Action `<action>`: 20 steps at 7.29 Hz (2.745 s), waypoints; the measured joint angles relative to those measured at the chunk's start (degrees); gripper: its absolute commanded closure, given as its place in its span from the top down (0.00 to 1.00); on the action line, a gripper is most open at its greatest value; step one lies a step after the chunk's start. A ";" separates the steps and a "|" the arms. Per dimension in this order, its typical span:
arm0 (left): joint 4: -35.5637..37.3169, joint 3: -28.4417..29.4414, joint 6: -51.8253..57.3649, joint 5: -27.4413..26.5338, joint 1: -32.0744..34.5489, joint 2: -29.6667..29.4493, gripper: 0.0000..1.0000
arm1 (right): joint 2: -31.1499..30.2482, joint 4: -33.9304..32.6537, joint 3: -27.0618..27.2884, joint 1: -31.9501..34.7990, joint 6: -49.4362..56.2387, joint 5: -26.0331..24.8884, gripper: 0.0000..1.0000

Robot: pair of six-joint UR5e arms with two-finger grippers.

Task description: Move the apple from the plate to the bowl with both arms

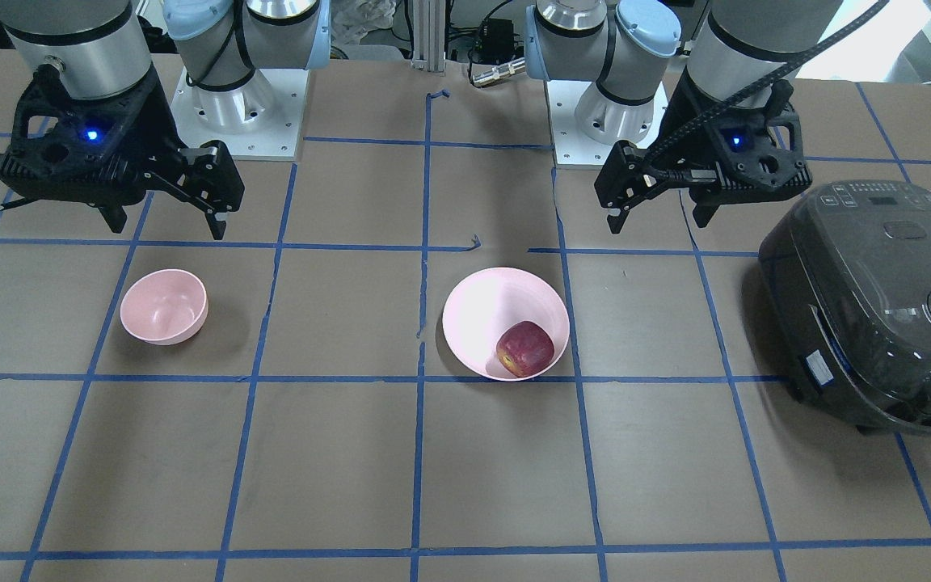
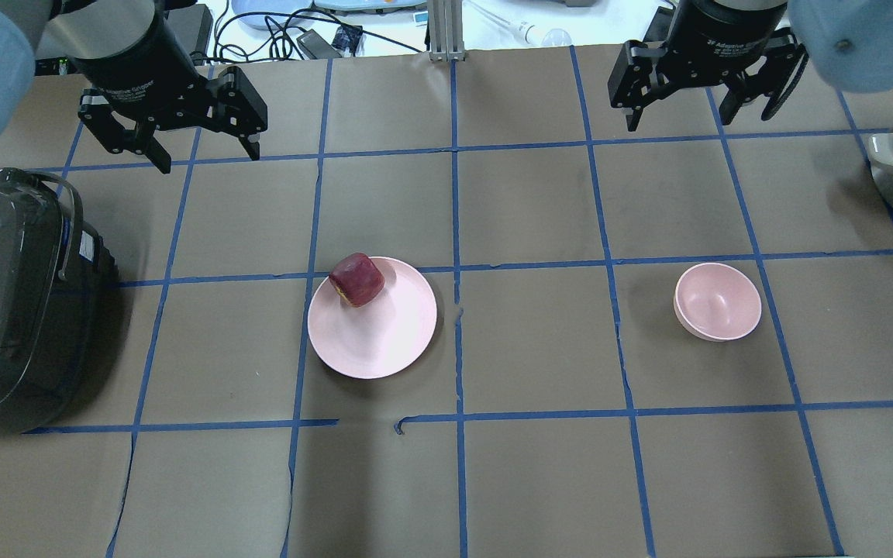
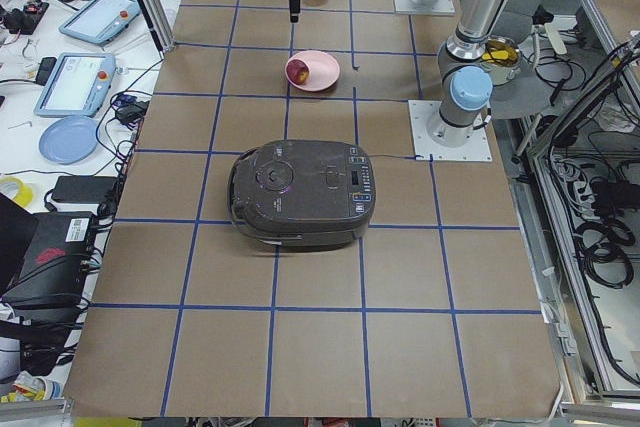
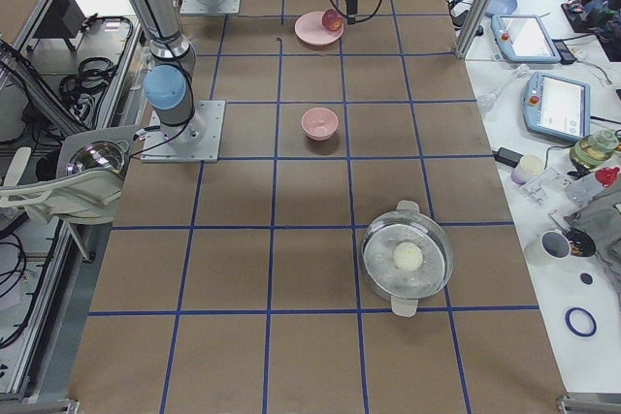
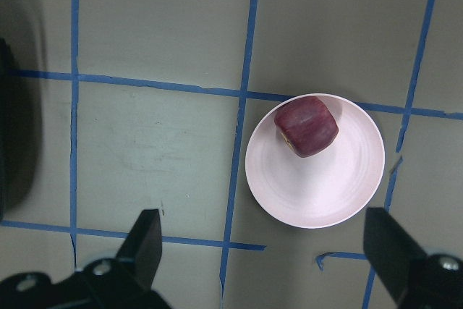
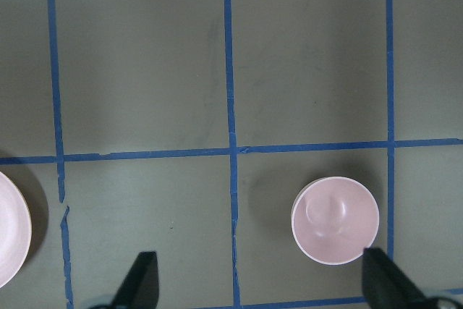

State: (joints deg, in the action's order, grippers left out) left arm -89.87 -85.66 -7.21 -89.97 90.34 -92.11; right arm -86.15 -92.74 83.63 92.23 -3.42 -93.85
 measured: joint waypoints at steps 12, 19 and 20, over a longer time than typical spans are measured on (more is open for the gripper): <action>5.51 -4.75 0.13 -2.56 0.41 -1.77 1.00 | 0.00 -0.31 0.29 -0.70 -0.73 0.92 1.00; 22.01 -10.53 -22.24 2.21 3.19 -11.52 1.00 | 0.06 -1.32 0.50 -1.51 -2.99 1.87 1.00; 23.92 -10.55 -28.80 2.07 4.13 -13.72 1.00 | 0.12 -1.51 0.50 -1.51 -3.04 1.82 1.00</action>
State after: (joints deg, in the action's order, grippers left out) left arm -65.95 -96.21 -36.01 -87.90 94.46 -105.83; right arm -86.03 -94.25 84.13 90.73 -6.46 -92.03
